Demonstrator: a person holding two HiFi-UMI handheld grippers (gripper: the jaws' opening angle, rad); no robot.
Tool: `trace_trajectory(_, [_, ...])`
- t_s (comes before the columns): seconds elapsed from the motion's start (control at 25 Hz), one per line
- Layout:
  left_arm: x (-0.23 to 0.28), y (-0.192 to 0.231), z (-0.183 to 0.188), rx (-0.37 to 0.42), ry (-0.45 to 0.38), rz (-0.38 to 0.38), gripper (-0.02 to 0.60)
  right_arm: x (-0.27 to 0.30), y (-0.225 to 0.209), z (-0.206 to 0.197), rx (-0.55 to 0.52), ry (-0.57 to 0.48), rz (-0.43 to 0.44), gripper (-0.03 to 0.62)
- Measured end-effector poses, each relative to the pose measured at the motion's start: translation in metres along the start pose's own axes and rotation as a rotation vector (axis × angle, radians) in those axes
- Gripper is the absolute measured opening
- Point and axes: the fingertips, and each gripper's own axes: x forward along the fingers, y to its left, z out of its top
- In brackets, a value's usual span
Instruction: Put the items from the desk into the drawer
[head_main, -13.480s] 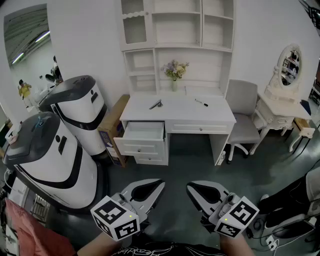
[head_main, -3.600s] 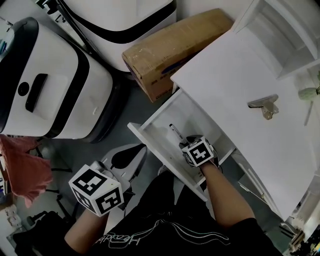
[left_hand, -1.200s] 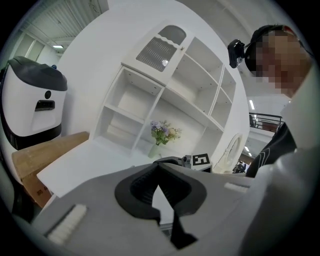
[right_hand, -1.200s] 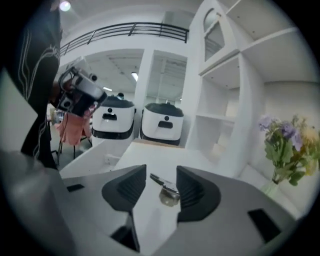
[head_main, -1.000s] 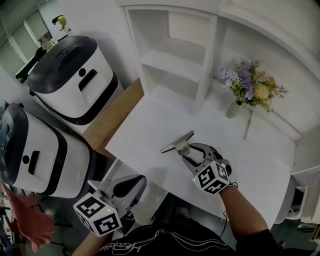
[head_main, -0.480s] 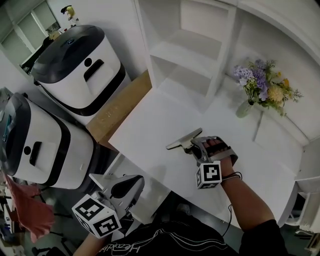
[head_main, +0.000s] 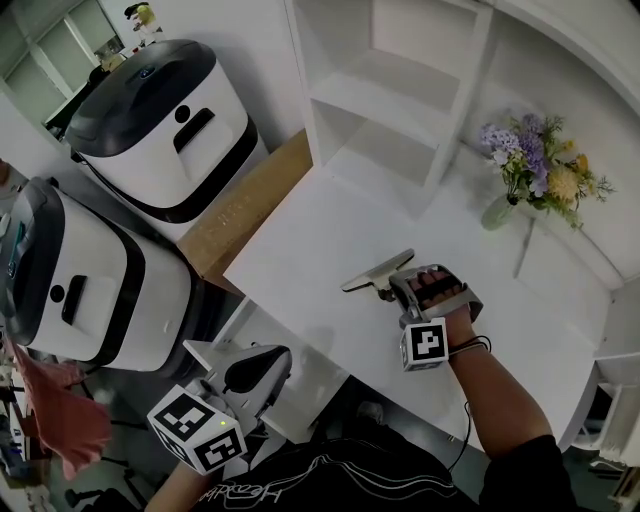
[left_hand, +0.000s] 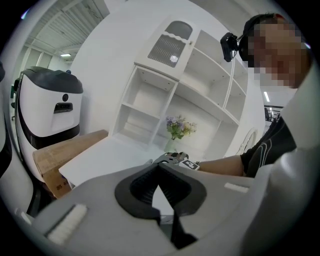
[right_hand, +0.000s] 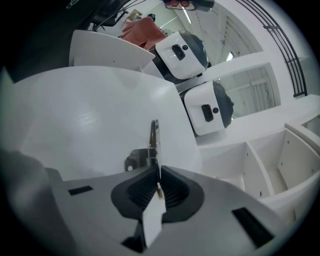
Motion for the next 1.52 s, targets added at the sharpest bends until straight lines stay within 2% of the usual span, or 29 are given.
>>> trace_trajectory(0.24, [-0.008, 0.007, 0.001, -0.109, -0.024, -0.029, 0.009, 0.001, 0.001, 0.002, 0.003, 0.015, -0.004, 0.015])
trace_trajectory(0.6, [-0.022, 0.012, 0.001, -0.097, -0.023, -0.019, 0.008, -0.005, 0.001, 0.013, 0.003, 0.024, 0.000, 0.015])
trace_trajectory(0.92, [-0.046, 0.016, 0.002, -0.082, -0.035, -0.040, 0.008, -0.027, -0.017, 0.043, 0.084, 0.015, -0.049, 0.014])
trace_trajectory(1.16, [-0.071, 0.023, 0.003, -0.069, -0.048, -0.066, 0.009, -0.057, -0.047, 0.074, 0.243, -0.017, -0.105, 0.014])
trace_trajectory(1.32, [-0.088, 0.029, 0.003, -0.058, -0.056, -0.088, 0.008, -0.079, -0.069, 0.101, 0.427, -0.071, -0.145, 0.014])
trace_trajectory(1.52, [-0.112, 0.040, 0.003, -0.044, -0.068, -0.104, 0.008, -0.105, -0.089, 0.139, 0.692, -0.165, -0.142, 0.014])
